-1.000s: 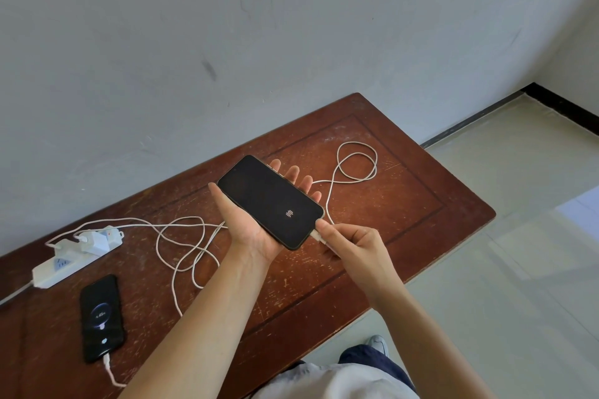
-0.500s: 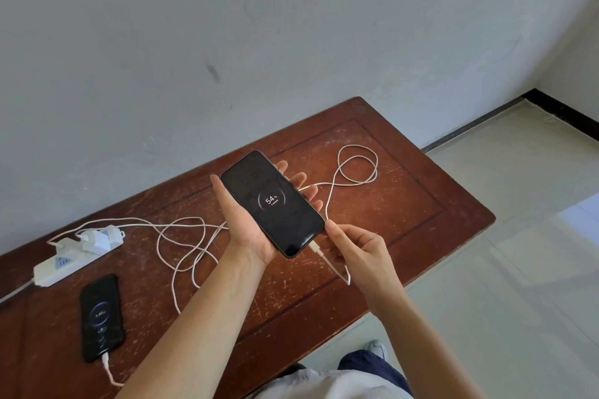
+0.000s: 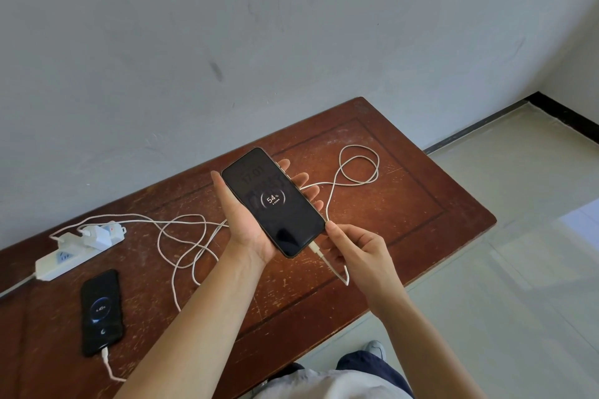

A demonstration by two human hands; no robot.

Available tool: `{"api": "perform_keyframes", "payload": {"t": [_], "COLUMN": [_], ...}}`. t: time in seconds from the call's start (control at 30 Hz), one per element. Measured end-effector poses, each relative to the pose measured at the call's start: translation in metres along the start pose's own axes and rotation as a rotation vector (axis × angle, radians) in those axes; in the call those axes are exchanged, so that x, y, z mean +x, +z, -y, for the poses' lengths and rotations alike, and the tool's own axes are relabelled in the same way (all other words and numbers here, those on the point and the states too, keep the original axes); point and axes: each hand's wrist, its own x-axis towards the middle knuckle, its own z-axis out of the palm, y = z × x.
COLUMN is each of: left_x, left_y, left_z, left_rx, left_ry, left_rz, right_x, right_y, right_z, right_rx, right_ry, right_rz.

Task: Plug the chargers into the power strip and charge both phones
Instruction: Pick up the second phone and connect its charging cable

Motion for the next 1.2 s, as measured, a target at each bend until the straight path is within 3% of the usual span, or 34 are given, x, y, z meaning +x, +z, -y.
{"api": "perform_keyframes", "payload": {"t": [0.27, 0.4, 0.5, 0.57, 0.73, 0.9, 1.2], "left_x": [0.003, 0.003, 0.004, 0.007, 0.014, 0.021, 0.055], "left_y": [-0.01, -0.014, -0.015, -0.017, -0.028, -0.053, -0.08], "left_z": [-0.001, 0.001, 0.0, 0.0, 0.002, 0.02, 0.08], "left_rx": [-0.027, -0.046, -0.071, -0.093, -0.179, -0.078, 0.094], "left_ry": [-0.049, -0.089, -0.109, -0.121, -0.156, -0.156, -0.353], "left_rz": [0.086, 0.044, 0.015, -0.013, -0.131, -0.333, -0.544], "right_x": [0.016, 0.03, 0.028, 0.027, 0.032, 0.044, 0.06], "right_y": [-0.006, -0.018, -0.024, -0.027, -0.033, -0.046, -0.085], "right_z": [-0.024, -0.068, -0.083, -0.09, -0.094, -0.087, -0.107], "right_rx": [-0.11, -0.427, -0.313, -0.211, -0.023, 0.054, -0.086], "right_ry": [0.027, 0.317, 0.606, 0.679, 0.492, 0.37, 0.343], "right_rz": [-0.073, -0.211, -0.105, -0.051, -0.165, -0.299, -0.434]}}
